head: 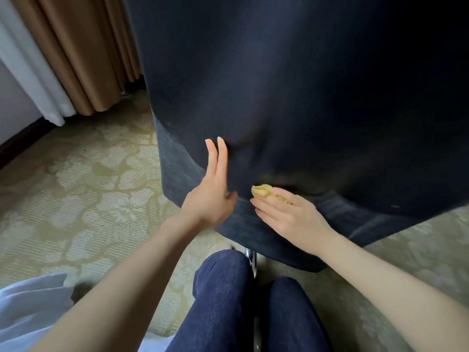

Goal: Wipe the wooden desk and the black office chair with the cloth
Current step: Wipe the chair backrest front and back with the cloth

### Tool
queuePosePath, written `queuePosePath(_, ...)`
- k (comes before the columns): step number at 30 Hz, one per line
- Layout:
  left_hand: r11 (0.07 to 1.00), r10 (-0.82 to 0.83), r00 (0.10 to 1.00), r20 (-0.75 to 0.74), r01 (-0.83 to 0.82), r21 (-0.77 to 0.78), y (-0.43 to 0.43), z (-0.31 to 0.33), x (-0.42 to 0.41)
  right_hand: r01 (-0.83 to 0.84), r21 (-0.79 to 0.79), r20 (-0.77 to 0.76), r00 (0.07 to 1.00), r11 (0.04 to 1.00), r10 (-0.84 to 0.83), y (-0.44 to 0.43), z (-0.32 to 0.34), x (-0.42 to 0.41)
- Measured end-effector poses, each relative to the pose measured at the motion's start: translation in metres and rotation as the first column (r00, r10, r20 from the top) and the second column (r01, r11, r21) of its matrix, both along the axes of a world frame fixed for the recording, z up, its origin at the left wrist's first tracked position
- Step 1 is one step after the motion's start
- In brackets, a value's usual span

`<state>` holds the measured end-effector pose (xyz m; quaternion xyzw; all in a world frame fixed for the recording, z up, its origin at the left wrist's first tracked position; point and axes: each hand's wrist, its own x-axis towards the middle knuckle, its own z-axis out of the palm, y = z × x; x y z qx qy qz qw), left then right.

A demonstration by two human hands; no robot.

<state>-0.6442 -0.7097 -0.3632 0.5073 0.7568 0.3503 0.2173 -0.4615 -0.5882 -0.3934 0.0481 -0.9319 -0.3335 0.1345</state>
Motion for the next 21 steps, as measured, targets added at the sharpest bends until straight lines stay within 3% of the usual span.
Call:
queuePosePath(7, 0.999, 0.051, 0.999, 0.011, -0.051, 0.004, 0.004, 0.009, -0.010, 0.048, 0.065, 0.167, 0.984, 0.997, -0.058, 0.003, 0.017, 0.057)
queuePosePath(15, 0.981, 0.144, 0.983, 0.115, -0.157, 0.113, -0.009, 0.022, 0.019, 0.045, 0.163, -0.003, 0.999, 0.986, -0.045, 0.001, 0.078, 0.058)
queuePosePath(18, 0.980, 0.128, 0.946, 0.298, -0.166, 0.107, -0.011, 0.017, 0.037, -0.007, 0.145, -0.130, 0.991, 0.989, 0.026, -0.003, 0.104, 0.040)
queuePosePath(21, 0.972, 0.171, 0.824, 0.541, -0.231, 0.044, -0.006, 0.016, 0.046, -0.051, 0.165, -0.284, 0.954, 0.985, 0.097, -0.006, 0.127, 0.014)
